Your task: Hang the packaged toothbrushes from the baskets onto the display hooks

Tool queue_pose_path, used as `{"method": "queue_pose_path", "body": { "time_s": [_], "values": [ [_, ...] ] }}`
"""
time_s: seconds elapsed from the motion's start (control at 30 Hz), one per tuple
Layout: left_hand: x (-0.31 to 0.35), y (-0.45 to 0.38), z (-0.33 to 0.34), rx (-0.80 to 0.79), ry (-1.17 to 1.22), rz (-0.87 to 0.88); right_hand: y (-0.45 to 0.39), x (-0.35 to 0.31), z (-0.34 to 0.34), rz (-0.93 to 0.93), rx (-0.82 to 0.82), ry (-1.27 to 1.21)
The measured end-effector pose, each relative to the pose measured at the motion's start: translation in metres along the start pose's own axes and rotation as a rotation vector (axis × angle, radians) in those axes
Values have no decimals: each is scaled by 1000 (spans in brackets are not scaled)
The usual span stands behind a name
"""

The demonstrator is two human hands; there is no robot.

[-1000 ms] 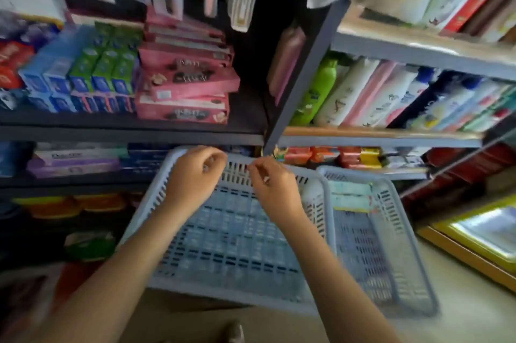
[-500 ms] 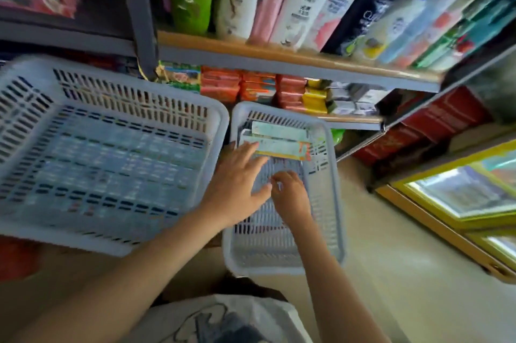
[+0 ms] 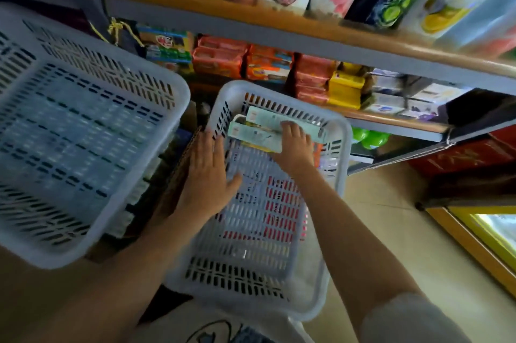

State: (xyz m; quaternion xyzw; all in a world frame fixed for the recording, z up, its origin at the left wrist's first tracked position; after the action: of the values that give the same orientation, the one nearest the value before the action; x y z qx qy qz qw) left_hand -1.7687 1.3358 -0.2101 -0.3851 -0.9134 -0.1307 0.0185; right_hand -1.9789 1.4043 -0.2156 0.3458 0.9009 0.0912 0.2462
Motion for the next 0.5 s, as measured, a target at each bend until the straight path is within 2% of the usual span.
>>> {"method": "queue_pose_path", "body": {
  "time_s": [0.1, 0.23, 0.33, 0.5],
  "values": [
    [-1, -6, 4, 19, -34, -5, -14, 8, 13, -15, -27, 62],
    [0, 1, 7, 41, -61, -5, -17, 16, 26, 59, -151, 84],
    [-1, 3, 5, 44, -61, -4, -13, 11, 28, 56, -159, 93],
    [-1, 1, 2, 34, -48, -7, 5, 0, 35, 142, -177, -74]
  ]
}}
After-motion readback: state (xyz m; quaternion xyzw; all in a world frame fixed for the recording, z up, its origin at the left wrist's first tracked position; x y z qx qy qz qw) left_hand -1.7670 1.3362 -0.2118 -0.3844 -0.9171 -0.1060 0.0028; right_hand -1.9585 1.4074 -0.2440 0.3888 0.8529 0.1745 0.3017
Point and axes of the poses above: each hand's wrist, its own y-axis away from the middle knuckle, its own z-axis out of the palm, x = y × z, the point moved 2 cm from there along -y, towards the middle knuckle, and after that the axes turned 12 degrees about -y, right-handed, at the moved point
